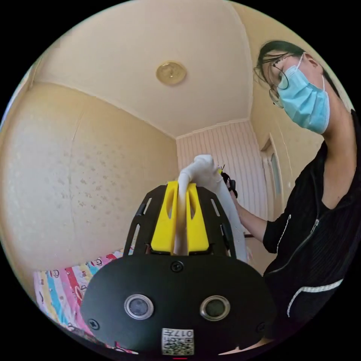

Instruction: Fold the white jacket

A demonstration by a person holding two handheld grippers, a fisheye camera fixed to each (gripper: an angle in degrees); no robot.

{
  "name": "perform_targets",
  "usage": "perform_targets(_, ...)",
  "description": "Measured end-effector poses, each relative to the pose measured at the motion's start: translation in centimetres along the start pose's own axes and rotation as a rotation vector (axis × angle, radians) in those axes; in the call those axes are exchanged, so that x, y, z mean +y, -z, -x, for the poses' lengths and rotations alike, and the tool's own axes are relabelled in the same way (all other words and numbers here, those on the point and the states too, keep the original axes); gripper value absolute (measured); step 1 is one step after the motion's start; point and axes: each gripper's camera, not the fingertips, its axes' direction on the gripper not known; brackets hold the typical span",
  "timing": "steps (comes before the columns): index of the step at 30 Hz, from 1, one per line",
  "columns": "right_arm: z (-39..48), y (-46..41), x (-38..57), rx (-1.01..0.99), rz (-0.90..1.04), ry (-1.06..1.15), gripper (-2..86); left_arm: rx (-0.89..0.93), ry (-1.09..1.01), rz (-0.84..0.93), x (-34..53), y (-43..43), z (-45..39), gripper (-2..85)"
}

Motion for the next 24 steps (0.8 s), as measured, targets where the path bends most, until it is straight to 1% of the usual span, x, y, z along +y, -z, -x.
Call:
perform_targets(1, 0.9, 0.1, 0.2, 0.04, 0.022, 0.031, 3.5, -0.058, -0.054, 0.019, -2.0, 0.2, -1.1, 3.6)
perform_targets(2, 1.2, 0.1, 0.4, 0.056, 0.036, 0.045, 3.7, -0.075, -0.093, 0.005, -3.6, 0.6, -2.0, 3.4)
perform_targets(5, 2.9, -0.3, 2.0, 0.137, 0.151, 0.104, 5.2, -0.022, -0.105, -0.042, -7.1, 1.2, -3.1, 3.0)
perform_targets(7, 3.5, -1.3, 4.4, 0.12, 0.241, 0.107, 6.0, -0.029, -0.107, -0.041, -8.9, 1.1, -3.7, 2.7)
perform_targets(9, 3.8, -2.3, 6.8, 0.09, 0.291, 0.09, 6.4, -0.063, -0.153, -0.009, -10.7, 0.7, -4.9, 2.4)
perform_targets(11, 4.3, -3.0, 9.2, 0.055, 0.286, 0.092, 6.9, -0.113, -0.214, 0.056, -12.8, 0.0, -6.4, 2.1)
perform_targets(14, 4.4, -3.3, 12.7, -0.003, 0.214, 0.014, 8.6, -0.158, -0.21, 0.078, -14.9, -0.1, -7.3, 1.9)
perform_targets(16, 4.9, -3.7, 15.4, -0.012, 0.151, -0.078, 13.8, -0.173, -0.184, 0.061, -16.1, 0.3, -7.4, 1.8)
perform_targets(19, 6.7, -5.7, 18.4, -0.015, 0.15, -0.181, 19.7, -0.197, -0.166, 0.04, -17.6, 1.1, -7.8, 2.0)
perform_targets(20, 7.3, -6.2, 19.0, -0.013, 0.133, -0.196, 20.3, -0.2, -0.163, 0.04, -18.0, 1.3, -8.1, 2.1)
perform_targets(22, 9.9, -8.6, 21.2, -0.035, 0.039, -0.272, 21.7, -0.204, -0.154, 0.039, -18.2, 1.5, -8.6, 2.2)
perform_targets(23, 10.5, -9.4, 21.5, -0.044, 0.046, -0.287, 21.7, -0.223, -0.146, 0.035, -18.2, 1.6, -8.9, 2.3)
perform_targets(24, 11.8, -11.2, 21.9, -0.057, 0.114, -0.268, 20.8, -0.235, -0.139, 0.032, -18.1, 1.7, -9.1, 2.3)
